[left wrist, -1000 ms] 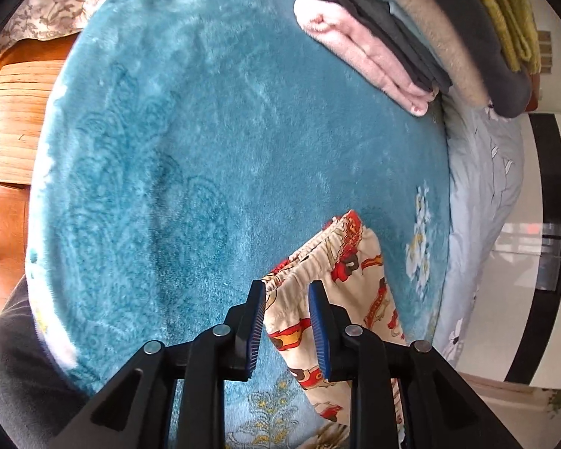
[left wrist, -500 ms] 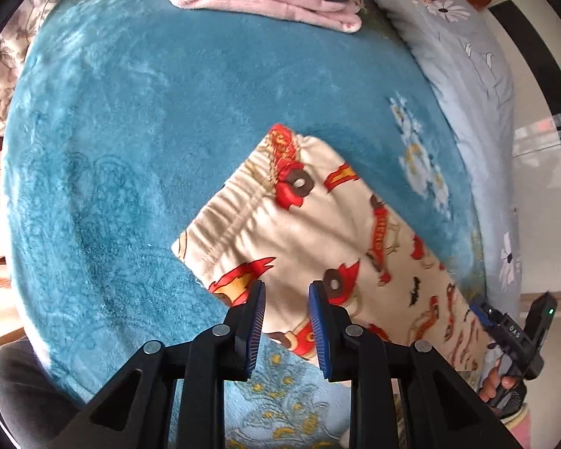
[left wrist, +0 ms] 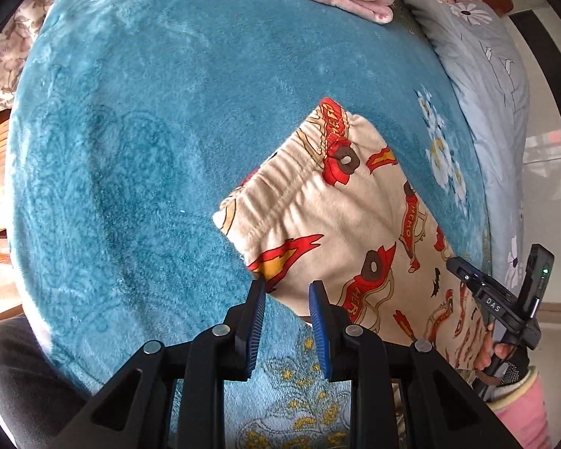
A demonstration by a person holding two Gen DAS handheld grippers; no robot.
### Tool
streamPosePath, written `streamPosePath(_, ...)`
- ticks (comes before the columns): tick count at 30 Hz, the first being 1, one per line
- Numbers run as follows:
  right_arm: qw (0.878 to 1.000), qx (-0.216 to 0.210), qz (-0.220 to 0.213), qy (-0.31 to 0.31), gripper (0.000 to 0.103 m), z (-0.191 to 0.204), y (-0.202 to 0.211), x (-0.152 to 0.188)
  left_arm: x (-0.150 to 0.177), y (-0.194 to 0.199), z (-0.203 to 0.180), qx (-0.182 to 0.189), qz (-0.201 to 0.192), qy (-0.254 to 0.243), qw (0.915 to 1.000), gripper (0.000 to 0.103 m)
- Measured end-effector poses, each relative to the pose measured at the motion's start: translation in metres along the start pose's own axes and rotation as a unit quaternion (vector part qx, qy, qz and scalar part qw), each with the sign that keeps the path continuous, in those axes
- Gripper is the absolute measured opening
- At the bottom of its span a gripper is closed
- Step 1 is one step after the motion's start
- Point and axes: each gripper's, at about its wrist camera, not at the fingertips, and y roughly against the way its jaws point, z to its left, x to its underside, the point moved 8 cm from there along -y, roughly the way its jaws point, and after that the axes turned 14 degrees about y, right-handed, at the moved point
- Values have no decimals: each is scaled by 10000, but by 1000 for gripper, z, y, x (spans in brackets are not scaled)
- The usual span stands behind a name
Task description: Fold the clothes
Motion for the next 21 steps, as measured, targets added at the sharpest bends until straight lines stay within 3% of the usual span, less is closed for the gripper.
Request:
streamPosePath(7,9996,-14,17,293,38,3,4,3,3,-4,-13,63,58,-84,9999,27)
streamPosePath(12,9988,122,-58,478,15,4,12,4,5,-7,-22,76,99,-163,9998,27)
streamPosePath(21,9959,366,-194,810,1,7,27,5,0,-3,-19,183,60,-40,9998,27)
